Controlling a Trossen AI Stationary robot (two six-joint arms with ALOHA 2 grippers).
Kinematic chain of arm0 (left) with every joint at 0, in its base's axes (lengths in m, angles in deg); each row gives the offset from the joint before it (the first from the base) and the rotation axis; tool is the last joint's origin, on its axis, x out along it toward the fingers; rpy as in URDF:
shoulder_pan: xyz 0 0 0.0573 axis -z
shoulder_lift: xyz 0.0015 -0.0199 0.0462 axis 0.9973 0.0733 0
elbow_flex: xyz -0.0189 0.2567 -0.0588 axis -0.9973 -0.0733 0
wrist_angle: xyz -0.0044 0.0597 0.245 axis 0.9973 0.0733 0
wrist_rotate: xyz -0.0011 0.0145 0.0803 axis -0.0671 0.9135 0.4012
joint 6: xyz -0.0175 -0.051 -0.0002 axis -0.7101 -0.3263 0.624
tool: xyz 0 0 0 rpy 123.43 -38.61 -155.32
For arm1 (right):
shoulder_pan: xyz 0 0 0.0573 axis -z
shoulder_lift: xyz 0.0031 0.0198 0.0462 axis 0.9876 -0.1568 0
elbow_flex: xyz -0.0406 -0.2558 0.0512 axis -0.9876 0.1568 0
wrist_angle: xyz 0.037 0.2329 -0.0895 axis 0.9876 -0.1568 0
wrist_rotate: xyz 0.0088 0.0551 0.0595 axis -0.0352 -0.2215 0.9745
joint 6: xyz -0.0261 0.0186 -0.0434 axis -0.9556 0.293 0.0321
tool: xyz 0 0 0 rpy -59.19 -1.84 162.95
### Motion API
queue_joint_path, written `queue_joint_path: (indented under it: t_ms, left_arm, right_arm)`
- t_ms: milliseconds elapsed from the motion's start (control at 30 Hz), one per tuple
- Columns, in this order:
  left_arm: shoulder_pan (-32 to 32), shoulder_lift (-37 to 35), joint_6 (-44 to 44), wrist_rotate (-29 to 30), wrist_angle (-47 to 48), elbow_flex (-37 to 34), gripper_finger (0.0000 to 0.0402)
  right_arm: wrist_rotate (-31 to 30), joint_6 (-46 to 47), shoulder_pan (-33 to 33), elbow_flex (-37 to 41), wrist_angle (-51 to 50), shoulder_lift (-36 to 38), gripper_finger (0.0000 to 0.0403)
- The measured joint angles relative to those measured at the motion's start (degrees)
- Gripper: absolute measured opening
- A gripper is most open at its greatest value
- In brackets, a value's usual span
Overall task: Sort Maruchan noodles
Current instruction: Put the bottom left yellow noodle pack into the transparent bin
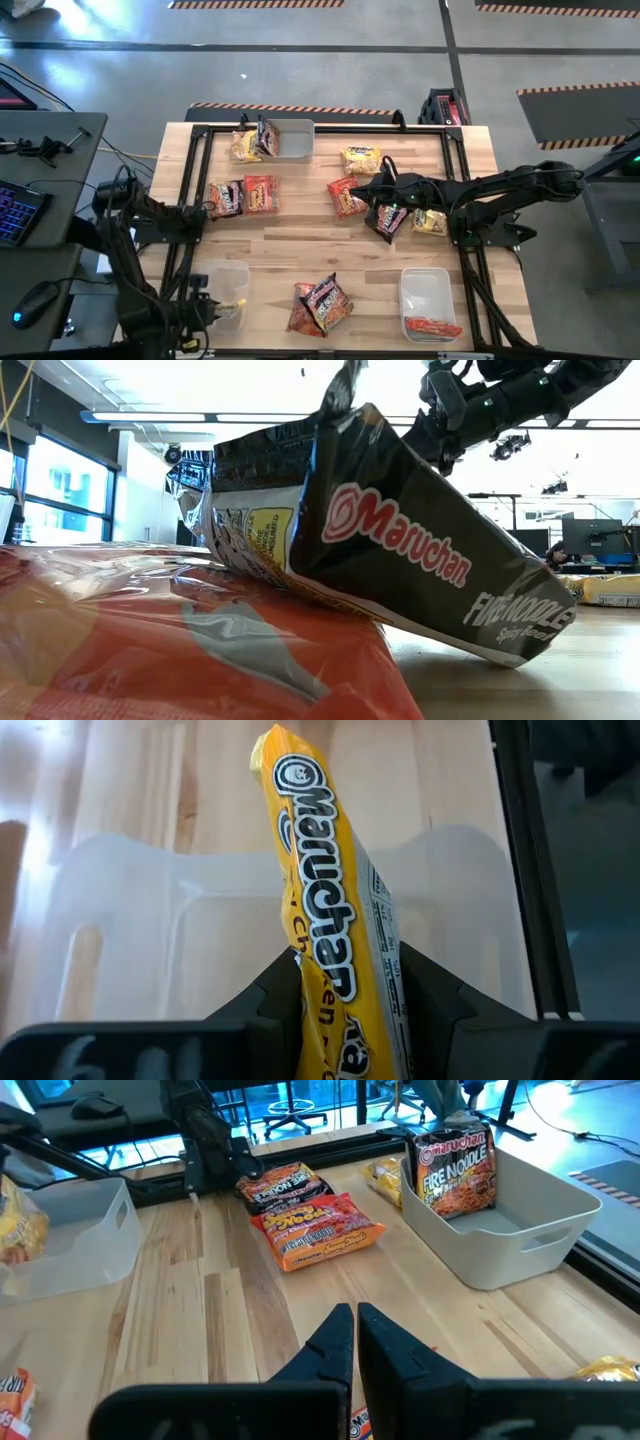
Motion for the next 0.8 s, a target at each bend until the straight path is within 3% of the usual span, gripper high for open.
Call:
queue_joint_path:
  t_ms: [367,800]
  left_arm:
    - [-1.4,0.0,-1.1,-3.2,-1.4,-1.2,0.0134]
    - [-1.5,-0.1,-5.7,-10.4,-1.9,-1.2,0.0139]
  right_arm:
    - [0.0,0.1,0.0,0.0,0.0,0.0,0.0000]
    - [0.0,0.1,0.0,0.0,0.0,0.0,0.0000]
